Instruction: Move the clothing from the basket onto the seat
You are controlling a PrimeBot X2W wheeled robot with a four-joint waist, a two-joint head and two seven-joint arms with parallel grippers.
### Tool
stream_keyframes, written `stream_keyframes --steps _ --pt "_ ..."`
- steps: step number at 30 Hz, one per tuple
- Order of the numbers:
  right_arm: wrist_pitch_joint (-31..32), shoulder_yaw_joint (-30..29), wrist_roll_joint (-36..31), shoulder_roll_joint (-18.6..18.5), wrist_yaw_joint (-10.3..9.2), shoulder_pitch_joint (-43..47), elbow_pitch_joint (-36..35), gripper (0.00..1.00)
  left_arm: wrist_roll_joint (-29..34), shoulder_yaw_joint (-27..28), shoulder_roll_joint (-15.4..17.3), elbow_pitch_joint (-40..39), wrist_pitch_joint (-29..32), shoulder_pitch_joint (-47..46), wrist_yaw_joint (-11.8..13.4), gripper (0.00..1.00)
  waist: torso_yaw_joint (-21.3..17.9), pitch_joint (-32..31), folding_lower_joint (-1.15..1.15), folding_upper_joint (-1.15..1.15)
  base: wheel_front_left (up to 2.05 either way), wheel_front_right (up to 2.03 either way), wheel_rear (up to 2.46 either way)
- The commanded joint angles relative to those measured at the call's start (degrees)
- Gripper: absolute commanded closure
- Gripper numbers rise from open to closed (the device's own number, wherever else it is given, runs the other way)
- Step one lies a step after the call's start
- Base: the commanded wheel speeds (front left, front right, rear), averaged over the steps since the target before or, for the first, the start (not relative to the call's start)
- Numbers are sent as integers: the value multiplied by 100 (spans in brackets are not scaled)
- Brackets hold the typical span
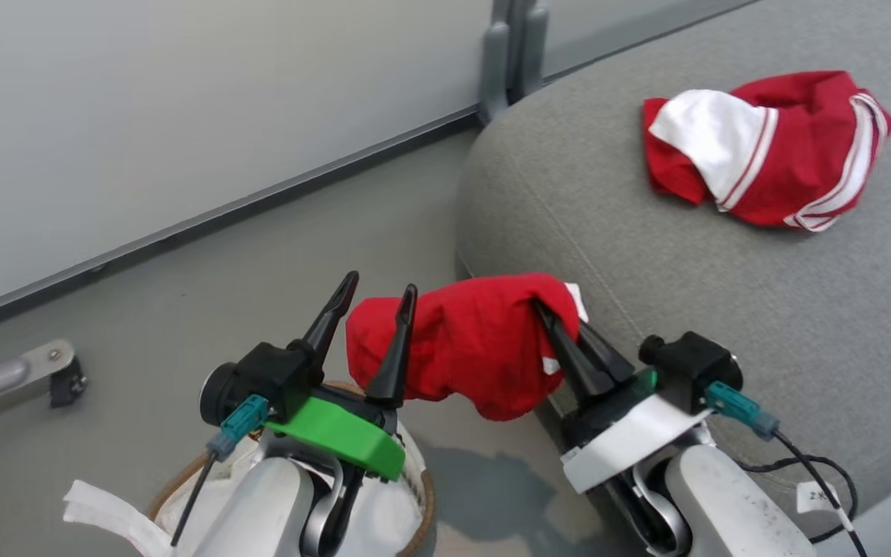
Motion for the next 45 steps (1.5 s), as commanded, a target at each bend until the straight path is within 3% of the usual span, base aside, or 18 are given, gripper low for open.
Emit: stream_keyframes --steps 1,8,12,17,21,25,27,34,37,43,44,45 --pt "-14 -164 -27 -16 -7 124 -120 100 41 -82 17 9 2 -12 -12 0 -839 141 0 0 0 0 0" --pt "-14 -963 -135 -7 -7 388 -895 100 -141 -544 140 121 2 -401 -12 0 -946 431 0 0 0 0 0" --pt "-14 -1359 -550 -22 -7 25 -1320 100 -195 -643 250 39 2 -547 -12 0 -958 643 0 0 13 13 13" --pt "-13 -1661 -1104 -711 -8 -936 -1437 100 -202 -707 443 -142 2 -525 -12 0 -949 967 0 0 6 6 6" --pt "-10 -1818 -1393 -1385 -8 -1904 -1045 100 -130 -736 656 -304 2 -642 -12 0 -924 1386 0 0 0 0 0" --pt "-11 -1983 -1504 -1753 -9 -2887 -517 100 -91 -633 858 -432 2 -700 -13 0 -887 1799 0 0 0 0 0" --pt "-10 -2191 -1362 -1707 -8 -3293 -98 100 -80 -556 946 -500 2 -730 -13 0 -863 1993 0 0 0 0 0" --pt "-11 -2767 -1615 -2065 -8 -4206 1099 100 -55 -739 1184 -651 2 -1060 -13 0 -401 2633 0 0 0 0 0" --pt "-11 -3153 -1766 -2116 -9 -4329 1630 100 -31 -883 1256 -713 2 -1233 -13 0 -225 2885 0 0 0 0 0" --pt "-11 -4308 -2220 -1803 -8 -3854 2569 100 -69 -1120 1367 -701 2 -1500 -13 0 46 3183 0 0 0 0 0" --pt "-12 -4519 -2296 -1728 -9 -3750 2724 95 -84 -1121 1366 -674 2 -1512 -13 0 73 3194 0 0 0 0 0" --pt "-12 -4682 -2335 -1669 -9 -3675 2802 64 -92 -1121 1364 -651 2 -1515 -13 0 93 3194 0 0 0 0 0"
